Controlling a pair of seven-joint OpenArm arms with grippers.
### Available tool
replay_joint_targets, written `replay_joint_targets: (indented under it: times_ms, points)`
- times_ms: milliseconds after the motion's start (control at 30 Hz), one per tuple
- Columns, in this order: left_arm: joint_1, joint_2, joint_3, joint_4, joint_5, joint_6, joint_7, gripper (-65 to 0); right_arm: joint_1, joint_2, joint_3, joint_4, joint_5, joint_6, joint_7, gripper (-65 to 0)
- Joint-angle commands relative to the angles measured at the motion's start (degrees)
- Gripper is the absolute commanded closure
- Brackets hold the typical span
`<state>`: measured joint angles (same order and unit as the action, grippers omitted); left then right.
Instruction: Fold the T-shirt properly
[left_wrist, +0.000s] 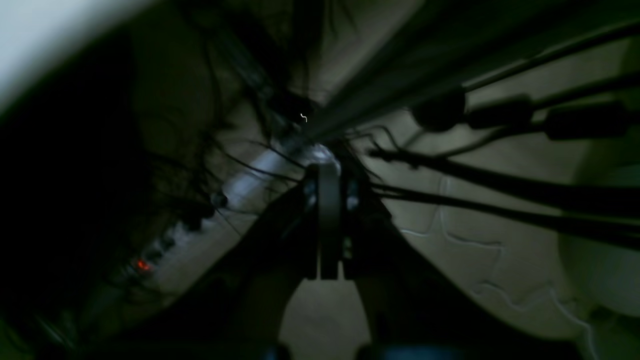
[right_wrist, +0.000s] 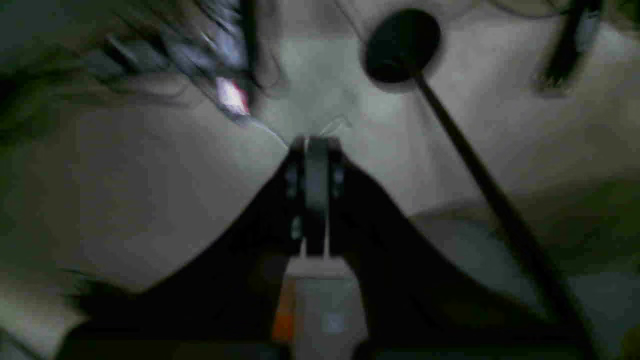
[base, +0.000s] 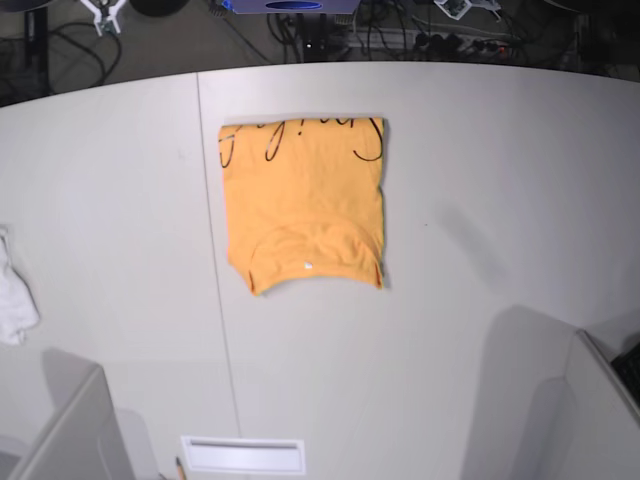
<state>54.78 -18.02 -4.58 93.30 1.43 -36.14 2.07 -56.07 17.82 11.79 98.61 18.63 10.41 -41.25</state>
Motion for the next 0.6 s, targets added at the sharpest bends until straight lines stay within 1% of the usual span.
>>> replay_joint_targets:
  times_ms: [0,33,67,100,167,267,333,367,400,433,500,567]
  points:
    - [0.0,0.0,-0.3,-1.8,-0.7,-0.3,-1.1,0.0,0.1,0.2,-1.5,-2.1,-1.8,1.5,0.8,0.0]
    - [-0.7,0.5,-0.3,-4.4,-0.7,-0.3,-1.1,0.0,1.2,0.3,-3.1,-5.2,-4.2,2.9,1.7,0.0]
    - [-1.6,1.2,-0.1,-6.6,-0.7,-0.3,-1.2,0.0,2.5,1.4,-5.2,-8.0,-5.8,4.3,2.8,0.0]
    - [-2.3,1.9,0.0,-8.6,-0.7,-0.3,-1.4,0.0,3.6,3.3,-7.9,-10.9,-5.9,5.4,4.1,0.0]
    - [-4.0,2.9,-0.1,-12.4,-0.7,-0.3,-1.5,0.0,6.9,6.6,-14.2,-17.2,-4.5,5.8,7.0,0.0]
    - [-8.0,4.8,0.0,-20.1,-0.7,-0.3,-1.6,0.0,15.0,10.4,-24.7,-29.9,0.6,6.1,11.1,0.0]
    - [-11.3,6.1,0.0,-26.9,-0.7,-0.3,-1.8,0.0,21.7,10.7,-31.3,-40.1,3.2,6.2,13.6,0.0]
    - [-13.1,6.6,0.0,-30.7,-0.7,0.0,-2.5,0.0,24.8,10.5,-34.6,-45.4,3.7,6.2,15.1,0.0]
    - [-14.9,7.0,0.1,-35.1,-0.7,0.9,-4.4,0.0,27.5,9.8,-38.2,-50.4,3.7,6.2,17.2,0.0]
    - [-16.3,7.2,0.1,-38.9,-0.7,2.2,-6.8,0.0,29.4,8.9,-41.0,-53.7,3.7,6.2,19.2,0.0]
    - [-19.0,7.4,0.1,-47.4,-0.6,4.7,-13.7,0.0,32.3,7.4,-46.0,-60.1,3.7,6.2,24.2,0.0]
    - [-21.9,7.6,2.6,-55.8,-0.6,7.0,-19.3,0.0,34.1,5.8,-48.8,-64.8,3.7,6.2,28.6,0.0]
